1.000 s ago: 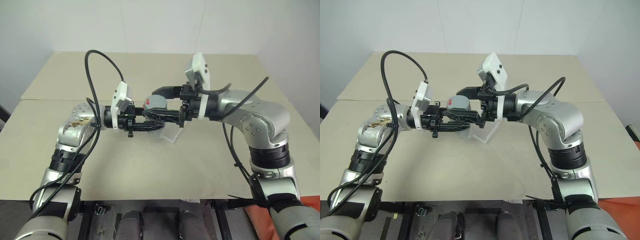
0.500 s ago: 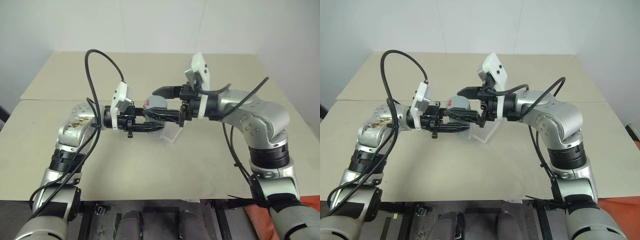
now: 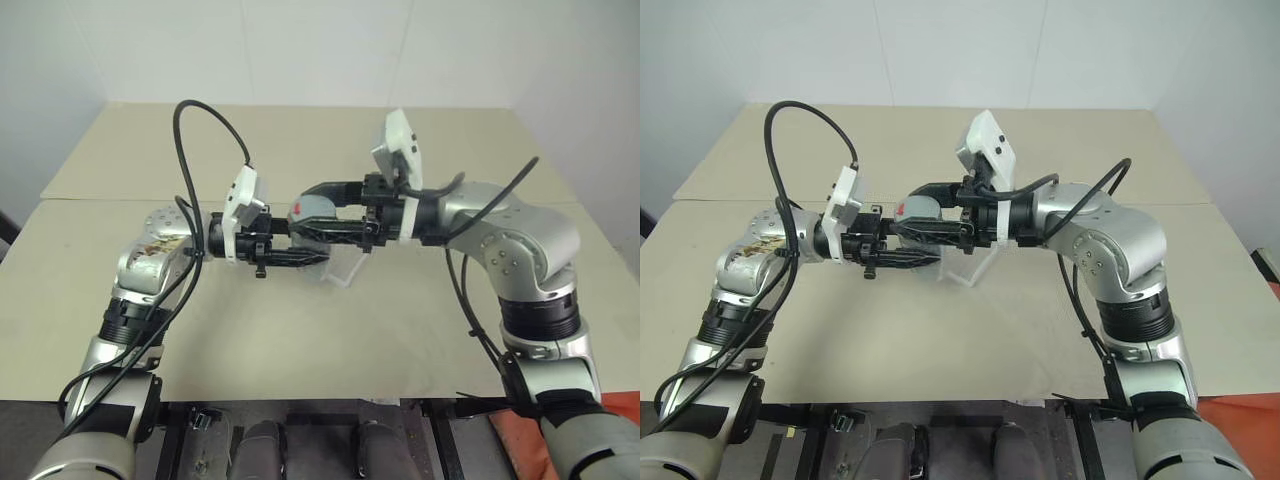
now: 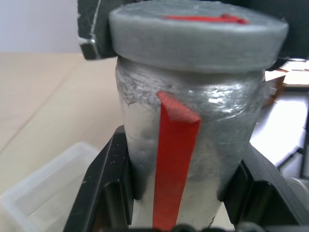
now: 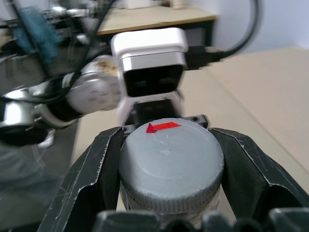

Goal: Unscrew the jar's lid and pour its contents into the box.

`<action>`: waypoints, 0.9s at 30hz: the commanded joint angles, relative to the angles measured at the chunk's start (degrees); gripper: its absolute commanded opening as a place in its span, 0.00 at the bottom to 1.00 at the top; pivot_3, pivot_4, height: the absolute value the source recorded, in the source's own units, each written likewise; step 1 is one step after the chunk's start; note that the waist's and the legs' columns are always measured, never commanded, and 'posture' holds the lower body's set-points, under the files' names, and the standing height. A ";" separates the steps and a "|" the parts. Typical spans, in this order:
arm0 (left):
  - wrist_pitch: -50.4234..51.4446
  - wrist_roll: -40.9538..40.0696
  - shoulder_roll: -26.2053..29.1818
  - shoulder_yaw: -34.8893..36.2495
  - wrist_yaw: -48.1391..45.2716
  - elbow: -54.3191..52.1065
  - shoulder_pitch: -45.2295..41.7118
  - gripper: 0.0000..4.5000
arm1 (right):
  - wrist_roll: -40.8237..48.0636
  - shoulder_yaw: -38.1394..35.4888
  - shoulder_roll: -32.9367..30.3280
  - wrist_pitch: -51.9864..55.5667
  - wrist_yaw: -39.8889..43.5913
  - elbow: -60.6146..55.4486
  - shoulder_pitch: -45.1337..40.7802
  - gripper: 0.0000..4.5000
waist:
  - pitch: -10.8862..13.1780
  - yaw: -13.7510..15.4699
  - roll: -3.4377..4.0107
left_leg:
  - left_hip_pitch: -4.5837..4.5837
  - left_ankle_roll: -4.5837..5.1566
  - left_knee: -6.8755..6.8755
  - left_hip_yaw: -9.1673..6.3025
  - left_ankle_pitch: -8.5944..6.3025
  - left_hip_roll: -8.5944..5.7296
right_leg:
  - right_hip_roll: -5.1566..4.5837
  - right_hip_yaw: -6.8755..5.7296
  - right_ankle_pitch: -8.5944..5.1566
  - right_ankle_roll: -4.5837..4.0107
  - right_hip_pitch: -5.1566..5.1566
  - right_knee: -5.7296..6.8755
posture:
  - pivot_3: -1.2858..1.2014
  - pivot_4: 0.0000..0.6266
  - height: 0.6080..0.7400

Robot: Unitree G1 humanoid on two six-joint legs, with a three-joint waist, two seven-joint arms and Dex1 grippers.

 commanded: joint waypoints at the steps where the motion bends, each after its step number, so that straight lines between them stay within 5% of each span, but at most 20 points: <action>1: 0.17 -2.81 1.90 0.02 -7.37 -0.52 -0.81 0.43 | 2.89 0.52 -1.11 -6.03 13.85 0.33 0.24 0.61 | 0.00 0.00 0.00 | 0.00 0.00 0.00 0.01 0.00 0.00 | 0.00 0.00 0.00 0.00 0.00 -0.01 | 0.52 0.24 1.00; 6: 1.27 -8.48 4.59 -3.78 -11.20 -4.25 -1.68 0.43 | 3.51 2.92 -0.75 -11.31 30.40 6.24 -1.23 0.61 | 0.01 -0.08 0.01 | 0.03 0.00 0.01 -0.01 0.00 0.01 | 0.03 0.01 0.00 0.00 0.02 0.01 | 0.52 0.24 1.00; 11: 0.93 -12.63 6.51 -6.02 -11.20 -6.24 -2.27 0.43 | 0.56 5.35 0.83 -15.28 35.12 9.68 -2.66 0.61 | 0.01 -0.12 0.02 | 0.04 0.00 0.01 -0.21 0.00 0.03 | 0.03 0.02 0.00 0.00 0.00 0.04 | 0.52 0.24 1.00; 14: 0.56 -12.11 6.44 -5.85 -11.20 -6.24 -1.95 0.43 | -0.21 5.31 1.94 -16.35 34.29 10.72 -2.88 0.61 | 0.02 -0.04 0.03 | 0.04 0.00 0.02 -0.24 0.00 0.03 | 0.03 0.01 0.00 0.00 0.00 0.05 | 0.52 0.24 1.00; 20: -0.07 -10.24 6.58 -4.73 -11.20 -5.16 -0.96 0.43 | -0.50 3.83 1.68 -14.87 30.64 10.02 -2.37 1.00 | 0.02 0.06 0.03 | 0.02 0.00 0.04 -0.23 0.00 0.02 | 0.01 0.00 0.00 0.00 0.00 0.04 | 0.52 0.24 1.00; 27: -0.43 -7.48 8.51 0.73 -6.87 -5.42 3.52 0.43 | -4.09 -1.48 0.00 -14.19 15.15 5.10 2.83 1.00 | 0.02 0.02 0.03 | 0.02 0.00 0.03 -0.20 0.00 0.02 | 0.01 0.00 0.00 0.00 -0.02 0.05 | 0.52 0.24 1.00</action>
